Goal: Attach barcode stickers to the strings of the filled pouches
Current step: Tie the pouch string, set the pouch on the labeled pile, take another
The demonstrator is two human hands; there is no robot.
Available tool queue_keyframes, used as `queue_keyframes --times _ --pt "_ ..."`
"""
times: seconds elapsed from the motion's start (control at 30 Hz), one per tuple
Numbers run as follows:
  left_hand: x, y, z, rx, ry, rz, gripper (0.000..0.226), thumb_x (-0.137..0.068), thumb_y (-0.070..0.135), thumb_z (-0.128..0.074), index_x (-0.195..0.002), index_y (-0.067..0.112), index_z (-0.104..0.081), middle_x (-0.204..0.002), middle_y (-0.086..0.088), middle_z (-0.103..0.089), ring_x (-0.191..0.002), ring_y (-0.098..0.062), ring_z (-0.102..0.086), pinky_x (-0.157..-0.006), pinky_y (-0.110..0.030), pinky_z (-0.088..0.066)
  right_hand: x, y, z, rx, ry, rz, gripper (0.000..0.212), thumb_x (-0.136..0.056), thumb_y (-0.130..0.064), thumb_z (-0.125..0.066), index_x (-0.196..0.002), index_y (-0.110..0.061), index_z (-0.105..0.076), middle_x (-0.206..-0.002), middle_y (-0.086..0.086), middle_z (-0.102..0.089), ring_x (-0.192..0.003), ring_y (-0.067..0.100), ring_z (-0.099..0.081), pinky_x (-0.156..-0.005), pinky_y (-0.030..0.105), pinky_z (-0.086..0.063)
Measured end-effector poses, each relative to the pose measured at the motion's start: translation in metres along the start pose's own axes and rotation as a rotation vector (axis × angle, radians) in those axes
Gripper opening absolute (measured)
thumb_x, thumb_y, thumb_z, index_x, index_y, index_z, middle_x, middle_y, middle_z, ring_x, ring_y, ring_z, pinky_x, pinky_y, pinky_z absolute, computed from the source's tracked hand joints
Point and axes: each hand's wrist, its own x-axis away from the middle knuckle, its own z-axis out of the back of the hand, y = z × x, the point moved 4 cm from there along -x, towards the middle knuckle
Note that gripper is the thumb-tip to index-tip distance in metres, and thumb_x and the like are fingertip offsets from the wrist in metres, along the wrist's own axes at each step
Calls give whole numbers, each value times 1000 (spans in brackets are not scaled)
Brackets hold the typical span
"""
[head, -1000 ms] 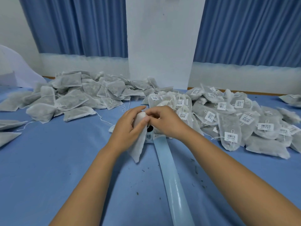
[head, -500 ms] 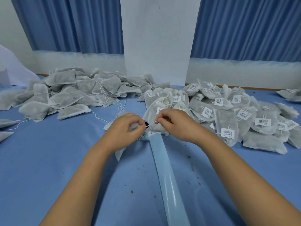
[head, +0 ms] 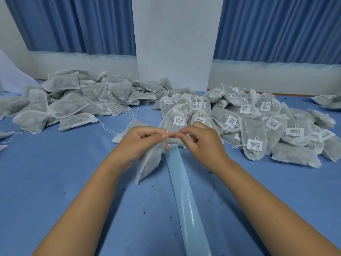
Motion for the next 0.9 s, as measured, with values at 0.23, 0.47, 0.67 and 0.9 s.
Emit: queue_keyframes --times 0.23,0.47,0.67,0.9 --pt "-1 2 4 -205 132 -57 17 -93 20 -66 -103 24 -79 -108 2 -76 -106 -10 -68 -91 -27 -54 12 -31 1 60 -114 236 16 -89 -19 -63 -99 -16 -75 -75 -13 -42 -61 16 -51 -54 34 -46" --pt "3 6 -11 -314 -120 18 22 -96 12 -62 -80 17 -76 -78 8 -73 -86 -6 -67 -82 -17 -49 -1 -11 18 -133 44 52 8 -86 -16 -74 -91 -21 -77 -75 -13 -50 -65 1 -50 -61 11 -36" --pt "2 2 -19 -39 -118 103 29 -91 17 -58 -70 26 -76 -72 3 -69 -69 -5 -63 -67 -15 -49 4 1 -7 -418 -236 -374 29 -87 -19 -71 -113 -33 -67 -123 -1 -59 -111 6 -55 -96 20 -43" --pt "-2 -1 -14 46 -28 115 40 -98 8 -49 -74 21 -78 -72 3 -69 -60 -6 -60 -63 -21 -53 4 -3 3 -523 -228 -391 10 -85 -9 -71 -82 -18 -73 -83 -11 -69 -83 4 -61 -78 12 -46"
